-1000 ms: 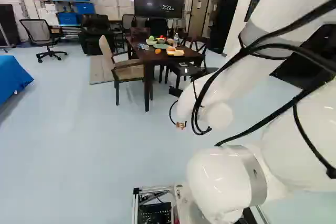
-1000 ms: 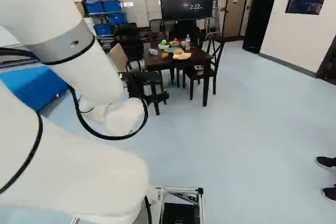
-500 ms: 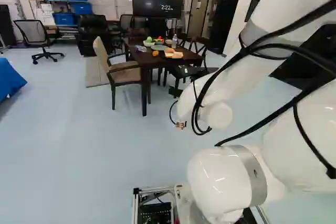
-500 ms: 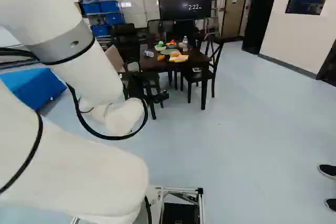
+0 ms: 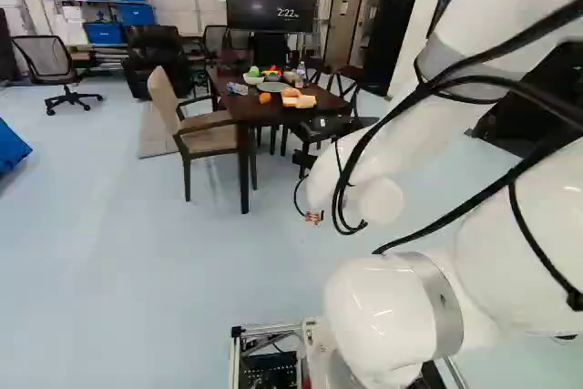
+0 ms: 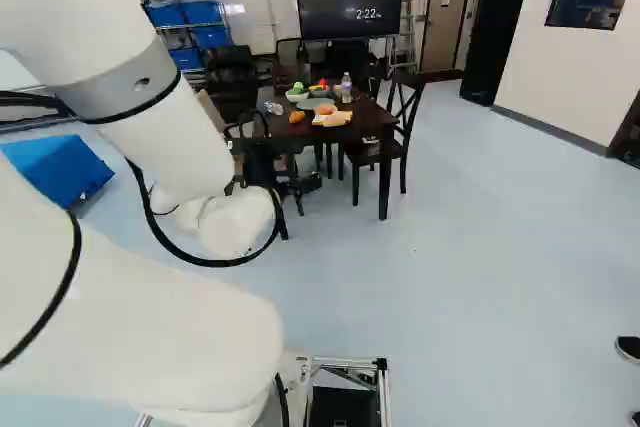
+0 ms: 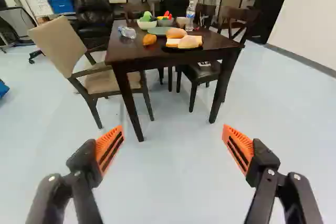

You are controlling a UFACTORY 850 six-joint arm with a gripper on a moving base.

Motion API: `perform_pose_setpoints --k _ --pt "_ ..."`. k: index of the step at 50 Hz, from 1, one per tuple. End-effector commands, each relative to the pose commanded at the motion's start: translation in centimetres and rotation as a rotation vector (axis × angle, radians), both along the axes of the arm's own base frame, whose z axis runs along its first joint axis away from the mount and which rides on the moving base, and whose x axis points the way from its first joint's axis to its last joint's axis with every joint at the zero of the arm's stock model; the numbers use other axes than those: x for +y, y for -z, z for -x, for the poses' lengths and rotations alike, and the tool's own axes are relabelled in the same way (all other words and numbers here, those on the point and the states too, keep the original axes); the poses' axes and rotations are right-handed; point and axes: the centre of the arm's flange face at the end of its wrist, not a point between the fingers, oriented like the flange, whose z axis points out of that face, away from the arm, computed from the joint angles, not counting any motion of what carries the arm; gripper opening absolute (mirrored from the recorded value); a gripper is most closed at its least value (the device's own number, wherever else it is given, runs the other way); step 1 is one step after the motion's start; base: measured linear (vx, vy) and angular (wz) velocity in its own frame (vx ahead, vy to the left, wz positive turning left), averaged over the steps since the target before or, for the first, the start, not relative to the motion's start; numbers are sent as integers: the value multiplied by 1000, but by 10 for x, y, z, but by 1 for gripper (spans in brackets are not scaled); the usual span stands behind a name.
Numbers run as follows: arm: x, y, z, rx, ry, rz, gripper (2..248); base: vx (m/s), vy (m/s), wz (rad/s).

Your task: Move the croissant to the empty plate

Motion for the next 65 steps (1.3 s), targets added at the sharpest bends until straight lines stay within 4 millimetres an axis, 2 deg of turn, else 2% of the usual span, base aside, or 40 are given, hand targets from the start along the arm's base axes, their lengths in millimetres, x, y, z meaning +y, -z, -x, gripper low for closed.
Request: perform_pose_setpoints --k 24,65 --pt "0 0 0 0 0 0 247 203 -65 6" --pt "0 0 0 0 0 0 247 129 -10 208"
